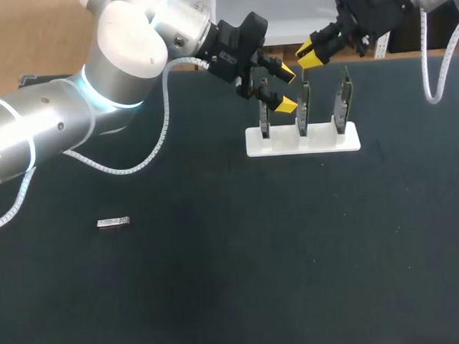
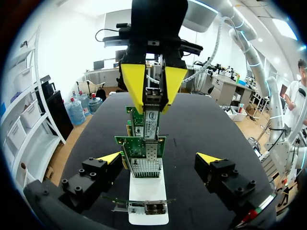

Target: Pick up the optical module with the left hand, and insert it into the network port with the right hand.

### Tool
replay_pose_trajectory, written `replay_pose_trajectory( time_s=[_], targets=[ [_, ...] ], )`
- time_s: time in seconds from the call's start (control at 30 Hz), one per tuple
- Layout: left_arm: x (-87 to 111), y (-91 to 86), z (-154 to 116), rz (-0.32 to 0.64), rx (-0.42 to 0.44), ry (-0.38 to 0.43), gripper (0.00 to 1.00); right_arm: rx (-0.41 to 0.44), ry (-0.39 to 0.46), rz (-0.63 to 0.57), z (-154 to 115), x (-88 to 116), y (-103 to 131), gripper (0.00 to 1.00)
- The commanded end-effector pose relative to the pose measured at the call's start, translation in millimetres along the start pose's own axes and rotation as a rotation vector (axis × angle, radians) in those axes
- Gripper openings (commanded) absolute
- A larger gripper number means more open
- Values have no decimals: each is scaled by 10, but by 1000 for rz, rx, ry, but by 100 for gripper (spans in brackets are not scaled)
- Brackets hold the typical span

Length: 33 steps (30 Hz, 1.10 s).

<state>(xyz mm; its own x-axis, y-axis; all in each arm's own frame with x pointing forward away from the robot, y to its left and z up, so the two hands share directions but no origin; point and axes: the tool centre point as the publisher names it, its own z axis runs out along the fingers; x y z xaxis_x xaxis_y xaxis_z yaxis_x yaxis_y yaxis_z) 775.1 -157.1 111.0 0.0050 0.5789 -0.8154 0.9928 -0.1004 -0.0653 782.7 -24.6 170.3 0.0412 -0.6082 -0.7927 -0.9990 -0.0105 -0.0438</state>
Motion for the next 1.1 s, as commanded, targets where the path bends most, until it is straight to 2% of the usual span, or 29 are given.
replay_pose_trajectory(
  time_s=[0.03,1.1],
  targets=[
    [-6,17,3,-1,3,4,100,6,5,0,-4,5,30,0],
    [-6,17,3,-1,3,4,100,12,1,-8,-4,0,-13,0]
  ],
)
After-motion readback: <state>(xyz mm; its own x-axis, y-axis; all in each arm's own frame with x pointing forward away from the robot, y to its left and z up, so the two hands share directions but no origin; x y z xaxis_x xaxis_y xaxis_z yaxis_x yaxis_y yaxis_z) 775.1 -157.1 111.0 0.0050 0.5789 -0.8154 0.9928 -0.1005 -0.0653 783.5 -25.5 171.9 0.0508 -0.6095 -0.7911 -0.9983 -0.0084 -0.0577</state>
